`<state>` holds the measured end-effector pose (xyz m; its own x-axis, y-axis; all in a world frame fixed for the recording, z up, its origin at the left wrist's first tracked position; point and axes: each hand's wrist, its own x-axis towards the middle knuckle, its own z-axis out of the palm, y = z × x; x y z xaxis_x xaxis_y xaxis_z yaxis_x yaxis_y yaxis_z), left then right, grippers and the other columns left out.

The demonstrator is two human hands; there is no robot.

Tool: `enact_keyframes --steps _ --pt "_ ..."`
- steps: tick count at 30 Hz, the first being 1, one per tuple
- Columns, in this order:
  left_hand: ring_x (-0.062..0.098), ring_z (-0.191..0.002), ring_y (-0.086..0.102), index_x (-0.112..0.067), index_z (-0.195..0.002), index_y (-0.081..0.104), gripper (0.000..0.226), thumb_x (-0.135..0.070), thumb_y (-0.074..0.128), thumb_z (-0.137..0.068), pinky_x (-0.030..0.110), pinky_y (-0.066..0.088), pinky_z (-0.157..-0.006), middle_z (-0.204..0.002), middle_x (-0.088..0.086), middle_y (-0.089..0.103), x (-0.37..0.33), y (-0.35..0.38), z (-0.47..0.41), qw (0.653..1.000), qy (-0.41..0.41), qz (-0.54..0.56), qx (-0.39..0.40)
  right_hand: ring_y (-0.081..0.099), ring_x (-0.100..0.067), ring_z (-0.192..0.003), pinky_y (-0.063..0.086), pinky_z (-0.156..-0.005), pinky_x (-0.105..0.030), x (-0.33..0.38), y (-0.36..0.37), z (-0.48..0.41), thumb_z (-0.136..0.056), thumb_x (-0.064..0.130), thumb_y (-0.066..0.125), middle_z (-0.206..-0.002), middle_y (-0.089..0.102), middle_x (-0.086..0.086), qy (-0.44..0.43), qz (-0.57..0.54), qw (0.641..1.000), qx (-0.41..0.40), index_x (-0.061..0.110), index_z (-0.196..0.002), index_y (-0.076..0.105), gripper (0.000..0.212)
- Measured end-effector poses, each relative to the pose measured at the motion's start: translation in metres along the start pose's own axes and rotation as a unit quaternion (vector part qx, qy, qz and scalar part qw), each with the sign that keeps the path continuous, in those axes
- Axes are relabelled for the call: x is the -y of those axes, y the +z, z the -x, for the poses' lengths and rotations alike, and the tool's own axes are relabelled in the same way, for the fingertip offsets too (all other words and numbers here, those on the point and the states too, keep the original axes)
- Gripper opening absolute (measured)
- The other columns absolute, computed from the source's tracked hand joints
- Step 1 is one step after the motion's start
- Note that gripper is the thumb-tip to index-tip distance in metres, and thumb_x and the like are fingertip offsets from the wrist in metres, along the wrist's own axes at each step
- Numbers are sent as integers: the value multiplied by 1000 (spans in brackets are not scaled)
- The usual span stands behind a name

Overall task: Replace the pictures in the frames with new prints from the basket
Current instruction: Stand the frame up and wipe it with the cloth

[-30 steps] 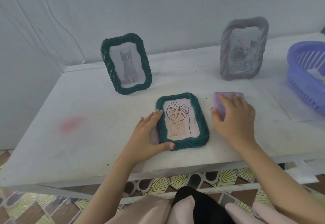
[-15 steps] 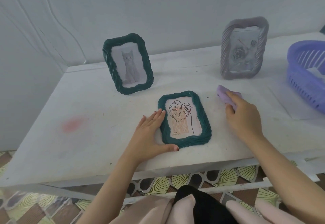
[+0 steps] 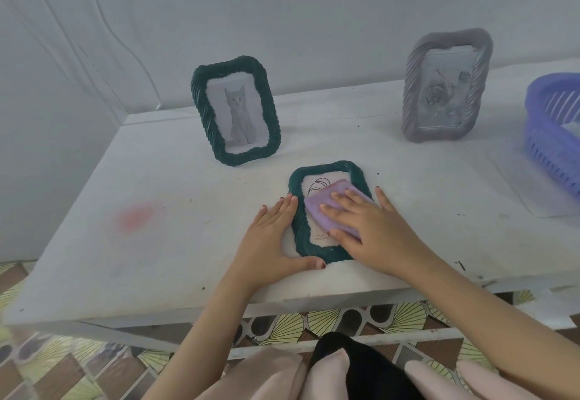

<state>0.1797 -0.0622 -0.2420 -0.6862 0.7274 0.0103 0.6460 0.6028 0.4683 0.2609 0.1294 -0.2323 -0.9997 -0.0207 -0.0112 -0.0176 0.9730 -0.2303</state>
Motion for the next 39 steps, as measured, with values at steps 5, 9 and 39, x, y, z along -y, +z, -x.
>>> enact_keyframes --steps 5,9,39 --pt "-7 -134 -4 -26 -148 3 119 -85 45 -54 16 -12 -110 -144 -20 -6 0 0 0 1000 -1 -7 -1 7 -12 -144 -2 -114 -46 -13 -5 -37 -96 41 31 -155 17 6 43 16 999 -29 32 -145 21 50" --pt "-6 -135 -1 -24 -148 5 116 -86 41 -57 19 -8 -112 -146 -18 -3 0 2 1 1000 0 -16 -12 18 -10 -140 -3 -115 -41 -5 -4 -30 -95 35 38 -151 30 6 -25 -39 999 -27 28 -142 33 47" --pt "-8 -133 -8 -26 -148 -1 116 -86 40 -58 15 -14 -109 -144 -21 -10 1 1 0 999 -1 -37 1 19 4 -137 -14 -112 -43 -36 -23 -12 -97 33 33 -149 27 18 -14 -23 1000 3 34 -143 28 46"
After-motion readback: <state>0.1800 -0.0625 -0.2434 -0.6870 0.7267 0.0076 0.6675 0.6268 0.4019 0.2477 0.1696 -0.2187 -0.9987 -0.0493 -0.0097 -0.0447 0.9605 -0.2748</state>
